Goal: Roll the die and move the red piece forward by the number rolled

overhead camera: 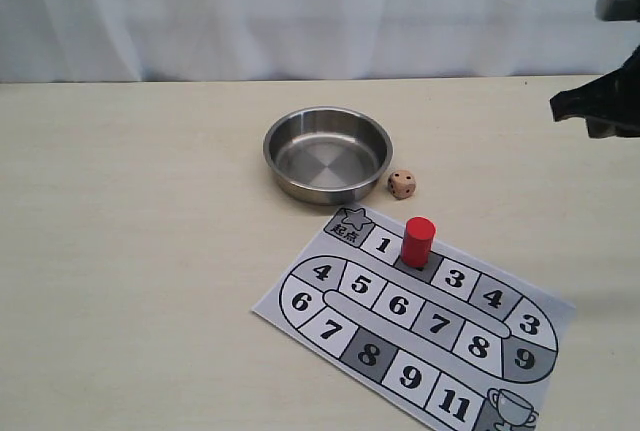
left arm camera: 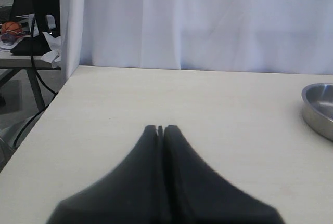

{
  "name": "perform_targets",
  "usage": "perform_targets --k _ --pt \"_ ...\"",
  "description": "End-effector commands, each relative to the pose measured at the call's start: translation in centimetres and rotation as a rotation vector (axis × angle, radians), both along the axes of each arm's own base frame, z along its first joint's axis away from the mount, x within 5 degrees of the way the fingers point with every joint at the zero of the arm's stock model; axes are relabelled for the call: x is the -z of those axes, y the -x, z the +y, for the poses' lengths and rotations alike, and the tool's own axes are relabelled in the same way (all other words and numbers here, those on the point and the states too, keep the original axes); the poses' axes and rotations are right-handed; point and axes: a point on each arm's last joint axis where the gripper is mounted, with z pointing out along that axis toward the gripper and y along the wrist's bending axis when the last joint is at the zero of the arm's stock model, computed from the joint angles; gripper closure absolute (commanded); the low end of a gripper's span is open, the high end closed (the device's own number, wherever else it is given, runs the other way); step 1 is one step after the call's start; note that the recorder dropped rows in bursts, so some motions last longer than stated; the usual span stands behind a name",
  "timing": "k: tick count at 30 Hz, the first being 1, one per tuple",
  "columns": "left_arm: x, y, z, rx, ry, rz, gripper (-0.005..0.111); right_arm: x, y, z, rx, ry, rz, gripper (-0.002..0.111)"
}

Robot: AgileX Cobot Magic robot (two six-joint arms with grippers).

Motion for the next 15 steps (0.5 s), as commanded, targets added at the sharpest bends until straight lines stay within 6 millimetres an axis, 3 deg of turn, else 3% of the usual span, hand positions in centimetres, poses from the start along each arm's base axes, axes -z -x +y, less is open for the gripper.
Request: perform_targets --k 1,10,15 --pt "0.0 0.0 0.0 0.0 0.006 -0.009 0.107 -4.0 4.1 -0.2 -0.002 0.006 -0.141 0.104" --pt "0.0 0.0 0.0 0.0 0.006 -0.009 0.107 -11.3 14.5 -0.1 0.011 -0.007 -0.519 0.104" --pt "0.0 0.0 0.0 0.0 0.006 -0.009 0.107 -13.9 20.1 0.0 0.041 -0.072 -0.707 0.104"
